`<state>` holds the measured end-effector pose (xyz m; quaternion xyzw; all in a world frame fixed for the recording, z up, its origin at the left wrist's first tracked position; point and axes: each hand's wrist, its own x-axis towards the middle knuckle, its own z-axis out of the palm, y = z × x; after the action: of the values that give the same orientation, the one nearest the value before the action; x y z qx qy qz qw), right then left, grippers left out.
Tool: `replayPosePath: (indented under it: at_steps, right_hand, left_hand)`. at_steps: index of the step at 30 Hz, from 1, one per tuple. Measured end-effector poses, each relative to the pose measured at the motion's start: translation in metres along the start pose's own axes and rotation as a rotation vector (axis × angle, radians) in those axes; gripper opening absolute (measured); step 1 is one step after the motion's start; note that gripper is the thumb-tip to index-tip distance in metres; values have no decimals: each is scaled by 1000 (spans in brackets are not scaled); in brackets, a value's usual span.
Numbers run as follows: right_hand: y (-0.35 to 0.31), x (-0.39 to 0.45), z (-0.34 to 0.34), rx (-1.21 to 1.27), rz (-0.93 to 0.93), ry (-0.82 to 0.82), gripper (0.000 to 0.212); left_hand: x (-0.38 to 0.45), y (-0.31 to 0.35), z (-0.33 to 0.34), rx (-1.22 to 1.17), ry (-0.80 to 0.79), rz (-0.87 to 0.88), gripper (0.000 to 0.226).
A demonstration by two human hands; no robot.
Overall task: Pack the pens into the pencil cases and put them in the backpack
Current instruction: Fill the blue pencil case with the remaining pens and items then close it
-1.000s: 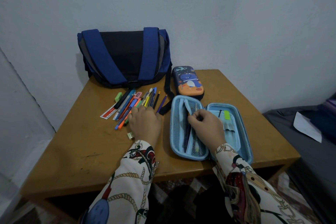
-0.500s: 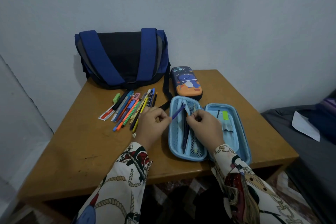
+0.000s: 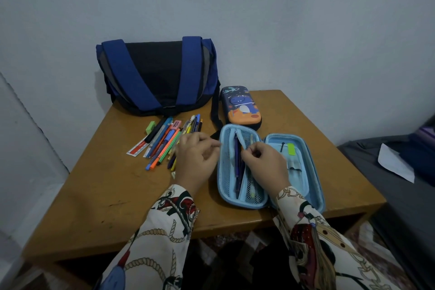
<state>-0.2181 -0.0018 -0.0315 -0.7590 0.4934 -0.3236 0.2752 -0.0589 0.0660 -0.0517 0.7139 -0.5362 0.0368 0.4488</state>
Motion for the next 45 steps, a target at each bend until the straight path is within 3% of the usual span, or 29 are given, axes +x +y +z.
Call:
replayPosePath:
  at_steps: [2,5,11,17,22,28,35,45]
  right_hand:
    - [0,0,0,6,4,-6,21]
    - [0,-1,0,9,2,-3,21]
    - [1,0,0,11,5,-6,21]
    - [1,0,0,19,7,-12,22]
    - [1,-1,0,32,11,-10,22]
    - [2,1,0,24,2,-5,21]
    - [4,2,1,32,4,2,20]
    - [3,0,1,76,17,15,22]
  left_hand:
    - [0,0,-2,250,130,-159,18]
    - [2,1,-5,489,130,-337,25]
    - [6,0,-1,618,8,-349,31]
    - [6,-1,-1,575,9,-347,29]
    - [0,15,-12,268,112,-407,19]
    - [-23,54,-31,54,2,-461,21]
    - [-31,76,-37,4,-43,-439,30]
    - [-27,77,-15,143,-186,-336,29]
